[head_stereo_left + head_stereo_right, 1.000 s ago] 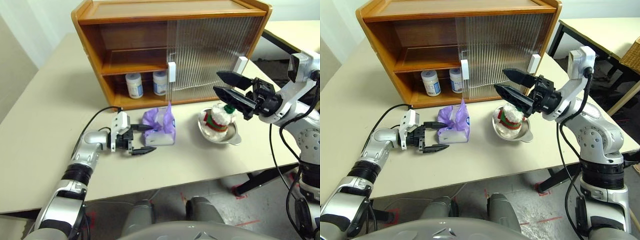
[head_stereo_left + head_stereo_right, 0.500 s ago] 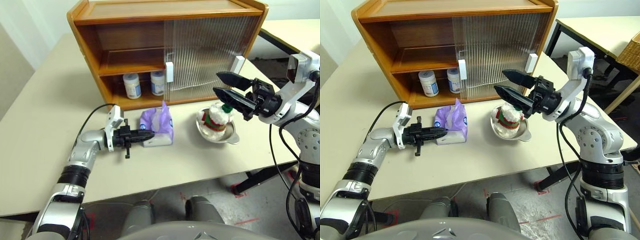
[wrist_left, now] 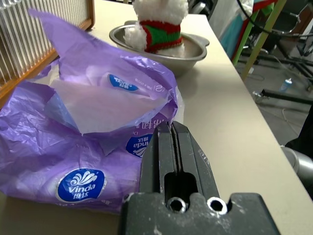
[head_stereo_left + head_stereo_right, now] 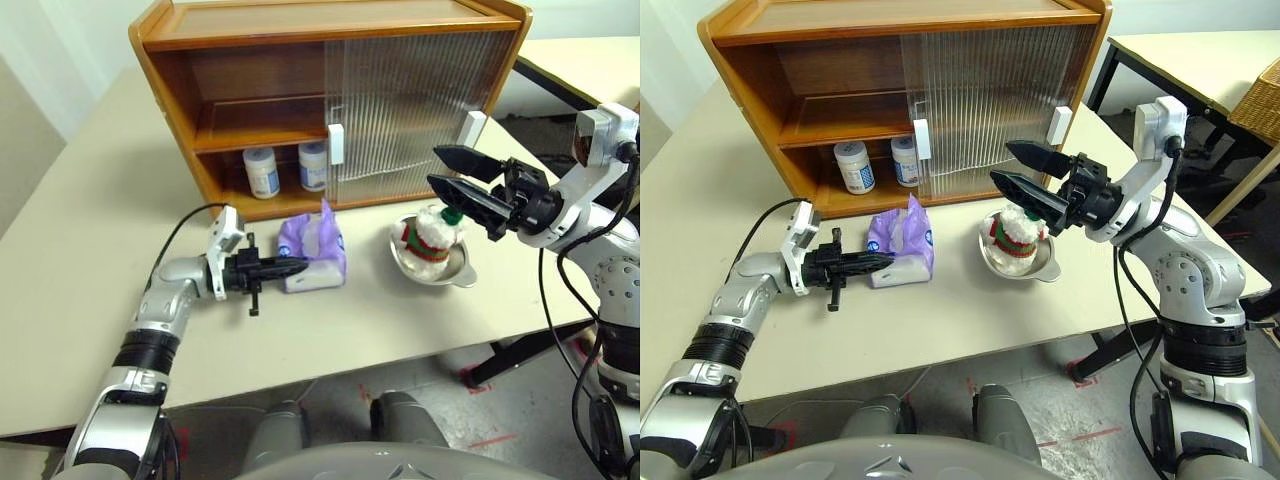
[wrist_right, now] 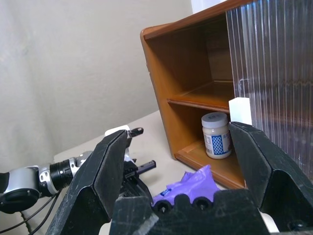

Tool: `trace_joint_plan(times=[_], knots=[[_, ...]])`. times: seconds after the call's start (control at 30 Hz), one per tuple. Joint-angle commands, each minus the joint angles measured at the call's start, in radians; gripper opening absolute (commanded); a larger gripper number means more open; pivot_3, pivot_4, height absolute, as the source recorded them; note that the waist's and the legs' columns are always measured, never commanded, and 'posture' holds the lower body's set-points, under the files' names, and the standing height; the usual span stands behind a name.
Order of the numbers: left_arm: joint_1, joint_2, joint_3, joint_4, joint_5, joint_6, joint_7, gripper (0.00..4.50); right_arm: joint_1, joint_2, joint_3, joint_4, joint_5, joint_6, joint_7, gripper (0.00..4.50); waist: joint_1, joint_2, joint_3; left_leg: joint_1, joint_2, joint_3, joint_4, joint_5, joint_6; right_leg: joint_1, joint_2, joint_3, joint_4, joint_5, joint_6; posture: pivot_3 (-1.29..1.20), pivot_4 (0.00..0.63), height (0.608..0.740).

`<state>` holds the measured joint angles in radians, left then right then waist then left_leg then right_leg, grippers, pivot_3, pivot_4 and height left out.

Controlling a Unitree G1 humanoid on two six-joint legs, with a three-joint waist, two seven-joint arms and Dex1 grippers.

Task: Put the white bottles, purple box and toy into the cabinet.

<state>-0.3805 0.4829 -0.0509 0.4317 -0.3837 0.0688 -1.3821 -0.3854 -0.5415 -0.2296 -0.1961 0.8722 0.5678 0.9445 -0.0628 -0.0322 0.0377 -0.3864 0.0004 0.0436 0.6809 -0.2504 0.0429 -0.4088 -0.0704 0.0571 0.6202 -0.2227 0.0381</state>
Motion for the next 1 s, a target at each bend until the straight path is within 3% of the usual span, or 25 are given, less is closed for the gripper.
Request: trace_joint_plan(times=[0.03, 0.17, 0.27, 0.57, 0.9, 1.0], knots=[[0.008, 0.003, 0.003, -0.030, -0.002, 0.008, 0.002, 0.05, -0.018, 0.000, 0.005, 0.008, -0.011, -0.019, 0.010, 4.50, 0.000, 0.000, 0.000, 0.000, 0.000, 0.000, 0.000, 0.000, 0.000, 0.000, 0.000, 0.000, 0.000, 0.000, 0.000, -0.06, 0.000, 0.740], [0.022, 0.001, -0.010, -0.019, 0.039, -0.042, 0.027, 0.05, -0.020, 0.001, 0.006, 0.010, -0.012, -0.019, 0.013, 4.50, 0.000, 0.000, 0.000, 0.000, 0.000, 0.000, 0.000, 0.000, 0.000, 0.000, 0.000, 0.000, 0.000, 0.000, 0.000, -0.06, 0.000, 0.740], [0.029, -0.007, -0.018, 0.004, 0.065, -0.077, 0.045, 0.98, -0.019, 0.001, 0.004, 0.006, -0.012, -0.016, 0.012, 4.50, 0.001, 0.000, 0.000, 0.000, 0.000, 0.000, 0.000, 0.000, 0.000, 0.000, 0.000, 0.000, 0.000, 0.000, 0.000, -0.06, 0.000, 0.740], [0.019, -0.024, -0.025, 0.069, 0.090, -0.127, 0.042, 4.48, -0.017, -0.009, -0.003, 0.003, -0.011, -0.012, 0.014, 4.50, 0.001, 0.000, 0.000, 0.000, 0.000, 0.000, 0.000, 0.000, 0.000, 0.000, 0.000, 0.000, 0.000, 0.000, 0.000, -0.08, 0.000, 0.740], [0.009, -0.024, -0.024, 0.100, 0.089, -0.133, 0.022, 4.48, -0.015, -0.013, -0.005, -0.001, -0.012, -0.014, 0.013, 4.50, 0.000, 0.000, 0.000, 0.000, 0.000, 0.000, 0.000, 0.000, 0.000, 0.000, 0.000, 0.000, 0.000, 0.000, 0.000, -0.08, 0.000, 0.740], [0.010, -0.024, -0.023, 0.101, 0.087, -0.129, 0.017, 3.90, -0.016, -0.011, -0.005, -0.001, -0.013, -0.015, 0.012, 4.50, 0.000, 0.000, 0.000, 0.000, 0.000, 0.000, 0.000, 0.000, 0.000, 0.000, 0.000, 0.000, 0.000, 0.000, 0.000, -0.08, 0.000, 0.740]])
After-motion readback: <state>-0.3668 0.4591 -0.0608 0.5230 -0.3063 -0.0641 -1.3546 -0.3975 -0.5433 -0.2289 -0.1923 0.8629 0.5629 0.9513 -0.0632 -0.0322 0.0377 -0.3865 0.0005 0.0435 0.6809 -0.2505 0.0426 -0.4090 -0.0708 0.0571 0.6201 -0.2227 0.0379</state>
